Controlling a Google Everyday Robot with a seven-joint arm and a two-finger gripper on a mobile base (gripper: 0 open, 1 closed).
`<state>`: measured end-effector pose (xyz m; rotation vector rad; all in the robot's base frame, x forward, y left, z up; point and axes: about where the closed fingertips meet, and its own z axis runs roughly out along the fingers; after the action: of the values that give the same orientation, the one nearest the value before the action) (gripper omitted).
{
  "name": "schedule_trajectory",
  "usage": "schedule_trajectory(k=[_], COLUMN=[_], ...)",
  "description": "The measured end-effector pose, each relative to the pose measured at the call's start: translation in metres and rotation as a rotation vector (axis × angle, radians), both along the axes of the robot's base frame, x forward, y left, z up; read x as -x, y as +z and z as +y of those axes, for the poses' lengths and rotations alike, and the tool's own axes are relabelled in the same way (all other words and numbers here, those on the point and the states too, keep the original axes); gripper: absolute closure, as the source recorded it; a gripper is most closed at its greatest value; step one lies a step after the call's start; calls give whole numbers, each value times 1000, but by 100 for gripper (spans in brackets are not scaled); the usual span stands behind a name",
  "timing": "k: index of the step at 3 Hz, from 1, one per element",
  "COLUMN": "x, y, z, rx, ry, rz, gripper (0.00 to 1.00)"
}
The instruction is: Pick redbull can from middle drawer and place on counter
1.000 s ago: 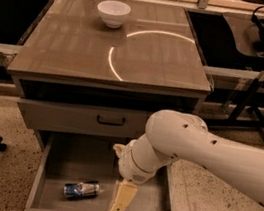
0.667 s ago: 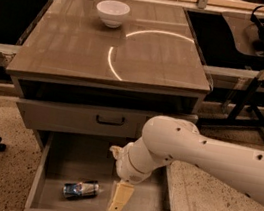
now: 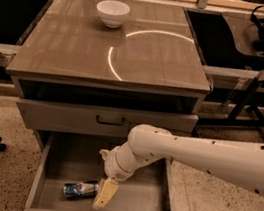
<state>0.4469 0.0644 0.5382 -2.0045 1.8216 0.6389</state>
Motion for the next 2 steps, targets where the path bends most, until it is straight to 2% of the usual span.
schedule_trajectory(k=[1, 2], x=[0, -7], y=[0, -23], z=[0, 5], rx=[0, -24], ry=[0, -4], rz=[0, 10], gripper=[0, 0])
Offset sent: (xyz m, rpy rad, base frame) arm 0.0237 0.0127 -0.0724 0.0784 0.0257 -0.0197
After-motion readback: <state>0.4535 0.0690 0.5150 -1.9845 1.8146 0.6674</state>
